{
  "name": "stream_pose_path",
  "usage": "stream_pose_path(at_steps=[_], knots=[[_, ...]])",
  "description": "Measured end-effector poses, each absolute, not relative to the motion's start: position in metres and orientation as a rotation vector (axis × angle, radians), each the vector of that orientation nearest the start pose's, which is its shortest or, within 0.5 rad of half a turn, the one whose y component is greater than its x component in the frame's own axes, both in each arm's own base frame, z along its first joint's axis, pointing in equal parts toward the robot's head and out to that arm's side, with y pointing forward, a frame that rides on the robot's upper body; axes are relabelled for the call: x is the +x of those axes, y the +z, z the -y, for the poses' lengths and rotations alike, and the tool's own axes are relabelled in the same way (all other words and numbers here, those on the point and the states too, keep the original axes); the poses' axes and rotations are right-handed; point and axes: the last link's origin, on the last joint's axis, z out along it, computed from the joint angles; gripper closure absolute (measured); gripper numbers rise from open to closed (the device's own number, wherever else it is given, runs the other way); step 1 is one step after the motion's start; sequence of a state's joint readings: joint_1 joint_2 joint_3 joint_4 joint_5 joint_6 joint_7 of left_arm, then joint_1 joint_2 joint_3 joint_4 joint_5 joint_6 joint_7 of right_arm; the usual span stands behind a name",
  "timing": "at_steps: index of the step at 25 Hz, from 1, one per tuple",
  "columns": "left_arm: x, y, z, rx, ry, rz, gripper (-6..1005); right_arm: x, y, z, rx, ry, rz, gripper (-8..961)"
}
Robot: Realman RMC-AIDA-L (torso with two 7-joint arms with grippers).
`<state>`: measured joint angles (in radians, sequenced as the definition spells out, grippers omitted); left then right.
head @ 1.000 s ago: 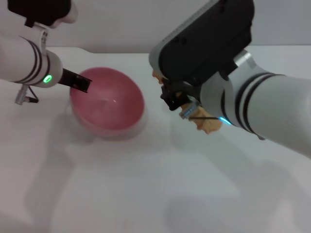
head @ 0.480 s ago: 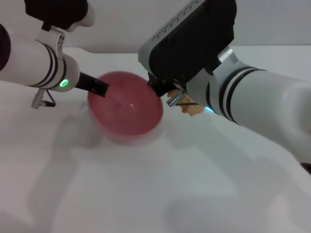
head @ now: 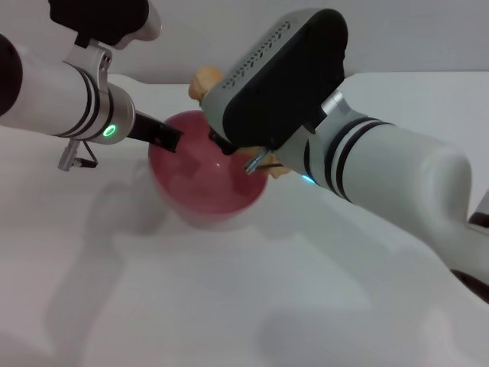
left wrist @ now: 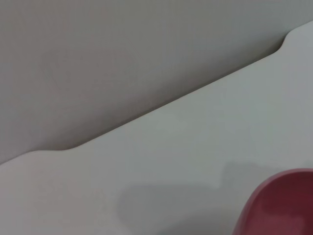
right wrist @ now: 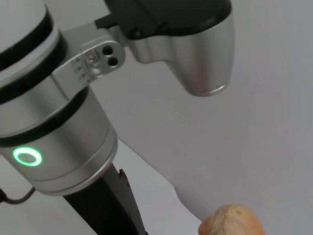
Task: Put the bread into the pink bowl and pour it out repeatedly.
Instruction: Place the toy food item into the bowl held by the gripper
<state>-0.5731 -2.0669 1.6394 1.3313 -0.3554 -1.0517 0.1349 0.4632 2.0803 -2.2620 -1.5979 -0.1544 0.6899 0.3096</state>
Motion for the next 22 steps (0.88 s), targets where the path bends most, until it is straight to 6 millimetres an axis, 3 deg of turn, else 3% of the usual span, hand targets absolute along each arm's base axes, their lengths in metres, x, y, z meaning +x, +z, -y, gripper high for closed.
stream_pose_path(at_steps=[10,19,22], knots=[[-0.163,-0.023,-0.395,-2.213,0.204,0.886,951,0.077,-0.108,-0.327,-2.312,0.143,-0.251,798],[-0.160,-0.023,-0.395,-2.220,0.198,0.884,951,0.075,-0.111,-0.323,-2.319,0.140,-0.214,801],[-0.159,-0.025,-0.394,-2.228,0.191,0.889,951,0.074,-0.111,-0.322,-2.320,0.144,-0.209,742]])
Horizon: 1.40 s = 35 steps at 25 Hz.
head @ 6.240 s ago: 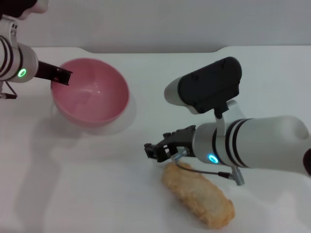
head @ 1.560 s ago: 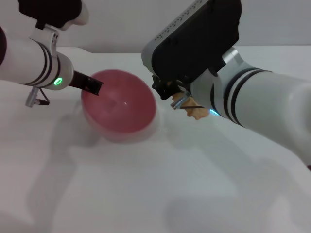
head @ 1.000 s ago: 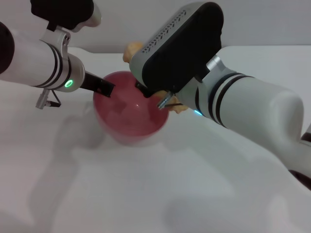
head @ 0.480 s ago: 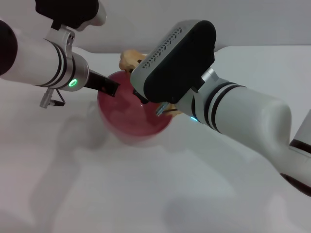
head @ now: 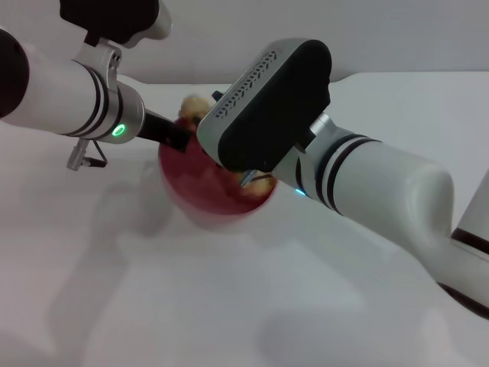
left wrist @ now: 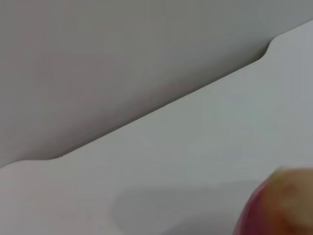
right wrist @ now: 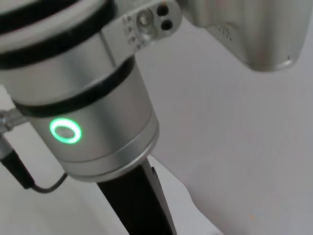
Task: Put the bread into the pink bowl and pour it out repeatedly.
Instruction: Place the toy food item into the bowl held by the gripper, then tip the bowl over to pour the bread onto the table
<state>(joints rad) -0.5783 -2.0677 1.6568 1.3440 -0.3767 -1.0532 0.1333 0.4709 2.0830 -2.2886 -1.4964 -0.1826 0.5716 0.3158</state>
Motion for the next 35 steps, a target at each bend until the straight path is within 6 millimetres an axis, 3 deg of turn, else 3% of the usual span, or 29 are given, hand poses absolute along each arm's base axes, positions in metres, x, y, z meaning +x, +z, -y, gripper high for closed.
stream_pose_path(at_steps=[2,5,11,21,27,32,35], knots=[[-0.159,-0.025,-0.394,-2.230,0.191,0.888,951,0.072,-0.111,-0.321,-2.318,0.145,-0.196,703],[-0.159,-0.025,-0.393,-2.231,0.192,0.888,951,0.072,-0.111,-0.318,-2.313,0.130,-0.171,504],[-0.159,-0.023,-0.395,-2.223,0.185,0.877,951,0.070,-0.098,-0.320,-2.271,0.145,-0.262,260],[-0.155,-0.013,-0.401,-2.184,0.187,0.766,951,0.108,-0.026,-0.340,-1.989,0.120,-0.573,230],[-0.152,-0.014,-0.402,-2.187,0.177,0.734,951,0.134,-0.011,-0.335,-1.907,-0.022,-0.583,287],[-0.151,-0.017,-0.402,-2.197,0.179,0.705,951,0.146,-0.009,-0.332,-1.893,-0.033,-0.664,519],[-0.152,-0.017,-0.402,-2.200,0.181,0.698,951,0.156,-0.007,-0.333,-1.900,-0.035,-0.724,730]])
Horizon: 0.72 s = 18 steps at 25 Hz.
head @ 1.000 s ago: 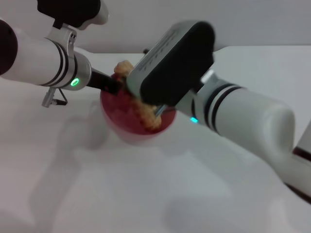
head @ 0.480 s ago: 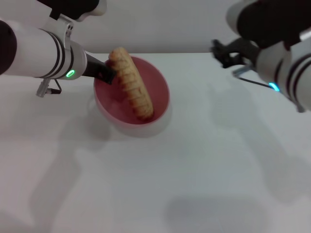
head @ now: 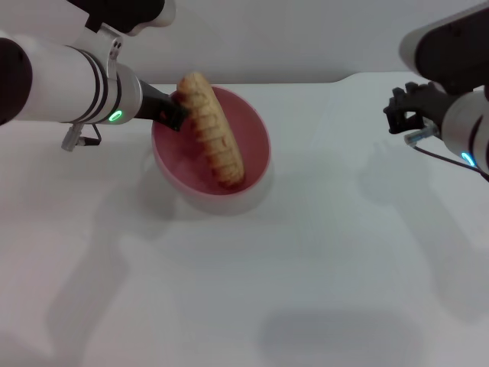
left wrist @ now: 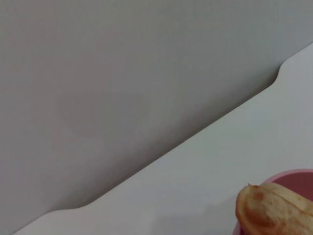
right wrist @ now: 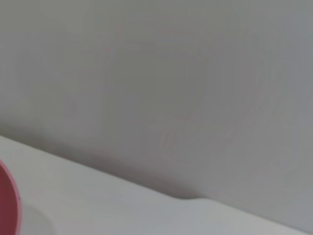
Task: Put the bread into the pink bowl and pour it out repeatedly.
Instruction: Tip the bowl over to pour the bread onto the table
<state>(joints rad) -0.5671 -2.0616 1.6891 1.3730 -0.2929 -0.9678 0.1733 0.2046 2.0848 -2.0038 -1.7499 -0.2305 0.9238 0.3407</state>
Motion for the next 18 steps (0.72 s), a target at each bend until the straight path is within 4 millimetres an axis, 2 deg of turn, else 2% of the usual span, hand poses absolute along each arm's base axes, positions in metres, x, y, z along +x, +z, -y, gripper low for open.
stream_pose_path(at_steps=[5,9,13,15,18], knots=[[-0.151,-0.018,-0.403,-2.200,0.178,0.693,951,0.168,0.000,-0.336,-1.925,0.028,-0.812,947],[-0.152,-0.018,-0.402,-2.199,0.175,0.695,951,0.192,0.008,-0.343,-1.918,0.102,-0.931,950],[-0.154,-0.020,-0.400,-2.205,0.181,0.688,951,0.214,0.011,-0.343,-1.875,0.120,-0.955,953],[-0.152,-0.023,-0.399,-2.215,0.168,0.640,951,0.231,0.016,-0.341,-1.830,0.132,-0.969,954],[-0.148,-0.026,-0.394,-2.215,0.121,0.532,951,0.237,0.018,-0.340,-1.813,0.127,-0.981,954]])
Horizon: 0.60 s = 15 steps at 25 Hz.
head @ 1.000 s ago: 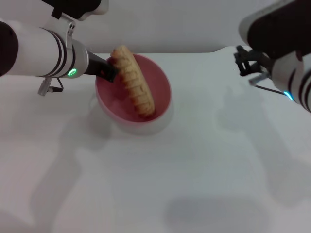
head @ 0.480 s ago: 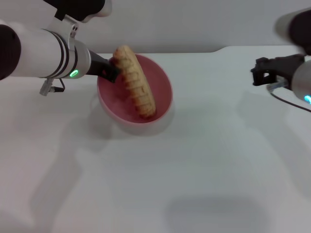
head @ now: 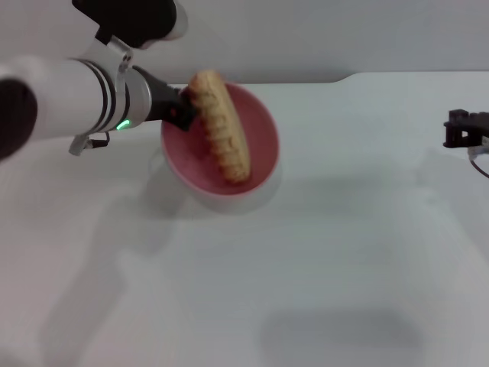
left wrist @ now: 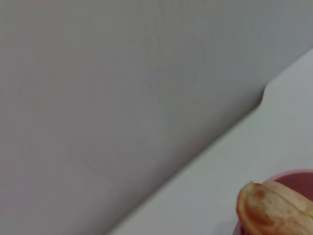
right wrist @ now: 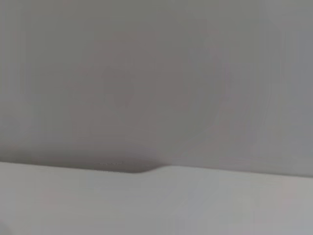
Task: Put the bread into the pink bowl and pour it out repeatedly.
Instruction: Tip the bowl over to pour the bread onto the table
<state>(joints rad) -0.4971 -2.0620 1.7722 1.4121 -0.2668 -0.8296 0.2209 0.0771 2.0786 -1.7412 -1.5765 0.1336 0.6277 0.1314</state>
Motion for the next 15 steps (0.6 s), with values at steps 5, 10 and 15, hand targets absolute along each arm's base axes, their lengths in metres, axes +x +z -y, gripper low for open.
stream_pose_path(at_steps=[5,10,15], knots=[[-0.135,-0.031,-0.384,-2.194,0.029,0.340,951,0.241,0.017,-0.338,-1.812,0.112,-0.984,954],[-0.133,-0.028,-0.384,-2.165,0.011,0.272,951,0.241,0.014,-0.338,-1.822,0.103,-0.983,954],[-0.136,-0.033,-0.380,-2.155,0.027,0.192,951,0.241,0.014,-0.338,-1.828,0.093,-0.975,953]])
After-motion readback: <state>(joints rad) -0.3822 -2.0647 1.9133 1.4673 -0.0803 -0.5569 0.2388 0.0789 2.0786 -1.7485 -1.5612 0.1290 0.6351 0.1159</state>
